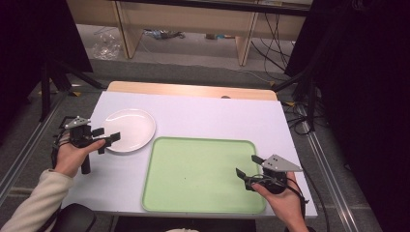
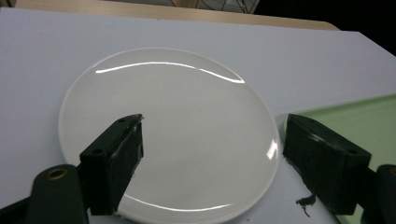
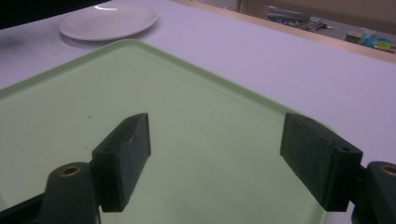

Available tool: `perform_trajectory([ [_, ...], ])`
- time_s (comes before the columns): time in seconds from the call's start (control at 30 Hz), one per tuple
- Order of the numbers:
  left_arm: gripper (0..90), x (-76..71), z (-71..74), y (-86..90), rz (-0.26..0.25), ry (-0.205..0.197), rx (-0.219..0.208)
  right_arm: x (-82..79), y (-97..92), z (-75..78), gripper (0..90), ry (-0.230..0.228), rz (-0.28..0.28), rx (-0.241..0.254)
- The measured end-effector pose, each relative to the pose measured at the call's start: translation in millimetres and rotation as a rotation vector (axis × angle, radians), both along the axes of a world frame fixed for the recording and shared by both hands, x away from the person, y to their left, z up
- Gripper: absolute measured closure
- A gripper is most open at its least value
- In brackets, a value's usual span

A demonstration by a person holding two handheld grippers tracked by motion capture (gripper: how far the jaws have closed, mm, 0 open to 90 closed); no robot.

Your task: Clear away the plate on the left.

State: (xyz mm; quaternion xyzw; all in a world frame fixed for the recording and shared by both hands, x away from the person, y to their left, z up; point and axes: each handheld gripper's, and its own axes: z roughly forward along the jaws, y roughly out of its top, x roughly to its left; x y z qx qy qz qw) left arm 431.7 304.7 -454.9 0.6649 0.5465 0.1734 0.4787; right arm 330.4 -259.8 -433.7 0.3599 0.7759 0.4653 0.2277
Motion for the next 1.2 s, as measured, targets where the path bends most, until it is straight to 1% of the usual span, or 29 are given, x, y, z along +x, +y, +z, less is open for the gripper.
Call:
perform_trajectory([
  [0.03,19.9,1.9,-0.3,1.7,0.007,0.002,-0.004,-0.4,-0.4,0.4,25.3,0.003,-0.003,-0.007],
  [0.1,20.1,6.5,-0.7,7.0,0.031,0.024,-0.016,-0.3,-0.6,0.7,25.3,0.003,-0.002,-0.007],
  [0.13,20.2,8.3,-1.8,8.4,0.041,0.025,-0.026,-0.3,-0.6,0.7,25.3,0.003,-0.002,-0.007],
  [0.17,20.2,10.5,-3.3,10.7,0.054,0.039,-0.030,-0.2,-0.5,0.7,25.4,0.004,-0.003,-0.006],
  [0.2,20.4,13.1,-5.0,13.4,0.061,0.045,-0.029,-0.1,-0.4,0.7,25.4,0.004,-0.003,-0.006],
  [0.23,21.1,16.2,-7.5,16.2,0.074,0.055,-0.034,-0.4,0.1,0.6,25.5,0.019,-0.002,-0.001],
  [0.4,23.5,27.4,-19.5,28.7,0.122,0.119,-0.057,0.0,0.3,0.3,25.5,0.019,0.002,0.004],
  [0.5,26.4,31.6,-25.7,33.3,0.141,0.152,-0.089,0.1,0.4,0.3,25.6,0.019,0.002,0.004],
  [0.53,26.4,32.4,-27.0,33.7,0.145,0.157,-0.097,0.1,0.6,0.1,25.6,0.016,0.000,0.005],
  [0.57,27.2,33.4,-28.5,34.5,0.143,0.171,-0.105,0.4,0.3,0.2,25.6,0.012,0.001,0.001],
  [0.6,28.5,34.0,-29.7,35.9,0.140,0.183,-0.100,0.7,0.2,0.4,25.6,0.002,0.002,-0.001],
  [0.63,28.5,34.5,-30.4,35.9,0.144,0.187,-0.103,0.7,0.2,0.4,25.6,0.002,0.002,-0.001],
  [0.67,31.2,35.1,-31.4,36.4,0.148,0.195,-0.103,0.6,0.5,0.3,25.7,-0.002,0.005,0.001],
  [0.7,31.2,36.0,-32.2,35.9,0.162,0.197,-0.118,0.6,0.5,0.3,25.7,-0.002,0.005,0.001],
  [0.73,32.7,36.3,-32.5,36.3,0.164,0.204,-0.121,0.5,0.6,0.3,25.7,-0.003,0.005,0.001],
  [0.8,34.4,37.3,-34.4,38.1,0.180,0.228,-0.132,0.5,0.6,0.4,25.8,-0.002,0.006,0.002],
  [0.83,35.1,37.3,-34.4,38.1,0.180,0.228,-0.132,0.5,0.6,0.4,25.8,-0.002,0.006,0.002],
  [0.87,35.1,37.5,-35.6,40.2,0.180,0.244,-0.125,0.5,0.6,0.5,25.7,-0.002,0.006,0.002],
  [0.9,36.9,38.2,-36.8,40.5,0.188,0.248,-0.136,0.6,0.7,0.5,25.8,-0.002,0.007,0.001],
  [1.0,38.9,38.8,-39.1,42.2,0.192,0.266,-0.148,0.6,0.8,0.5,25.9,-0.001,0.008,0.002],
  [1.03,39.9,39.1,-39.8,43.4,0.194,0.283,-0.155,0.2,1.0,0.8,25.9,0.006,0.007,0.006],
  [1.13,41.3,39.4,-40.9,43.9,0.198,0.288,-0.164,0.4,1.1,0.7,26.0,0.001,0.009,0.002],
  [1.17,44.5,39.6,-41.2,44.1,0.200,0.299,-0.171,0.3,1.3,0.7,26.0,0.001,0.010,0.001],
  [1.2,45.0,39.6,-41.5,44.3,0.201,0.302,-0.173,0.3,1.3,0.8,26.0,0.001,0.010,0.002],
])
